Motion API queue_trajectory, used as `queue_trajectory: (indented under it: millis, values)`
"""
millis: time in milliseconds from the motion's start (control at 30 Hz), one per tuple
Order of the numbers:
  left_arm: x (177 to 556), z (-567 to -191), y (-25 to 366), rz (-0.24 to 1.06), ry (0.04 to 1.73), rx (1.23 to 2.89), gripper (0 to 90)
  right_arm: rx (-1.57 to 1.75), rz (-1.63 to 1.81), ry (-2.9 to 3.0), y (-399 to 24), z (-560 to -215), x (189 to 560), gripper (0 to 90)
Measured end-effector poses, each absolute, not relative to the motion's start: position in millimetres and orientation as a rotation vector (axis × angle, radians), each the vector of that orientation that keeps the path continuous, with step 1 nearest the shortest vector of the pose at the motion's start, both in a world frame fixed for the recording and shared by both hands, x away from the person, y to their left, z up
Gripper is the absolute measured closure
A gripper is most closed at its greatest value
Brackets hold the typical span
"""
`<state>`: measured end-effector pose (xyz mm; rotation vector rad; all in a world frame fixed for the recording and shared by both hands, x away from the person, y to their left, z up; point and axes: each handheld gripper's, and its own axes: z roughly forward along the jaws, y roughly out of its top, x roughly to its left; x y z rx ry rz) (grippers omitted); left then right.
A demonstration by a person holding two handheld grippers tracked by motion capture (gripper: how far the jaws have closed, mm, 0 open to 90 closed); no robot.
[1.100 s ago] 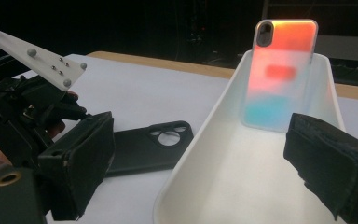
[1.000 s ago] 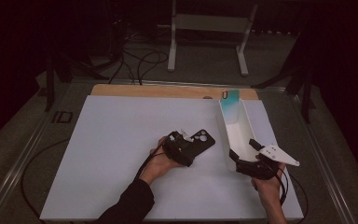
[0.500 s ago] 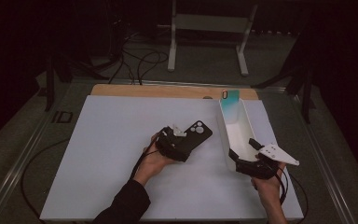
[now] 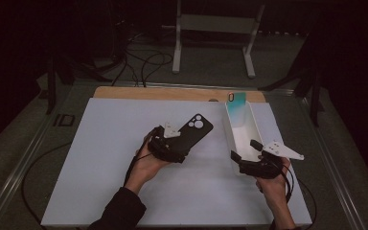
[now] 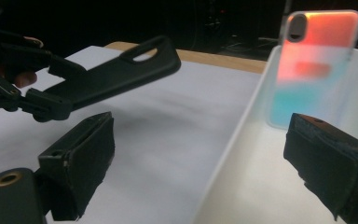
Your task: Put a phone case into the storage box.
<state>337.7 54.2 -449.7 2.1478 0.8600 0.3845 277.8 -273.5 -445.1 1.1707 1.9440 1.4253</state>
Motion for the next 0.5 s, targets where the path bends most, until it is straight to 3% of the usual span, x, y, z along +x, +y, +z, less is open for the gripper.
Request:
queue_trajectory:
  millis: [500]
  values:
    - [309, -432, 69, 0.423, 0.752, 2.072, 17.6, 1.123, 1.549, 2.064, -243, -427, 298, 8.7]
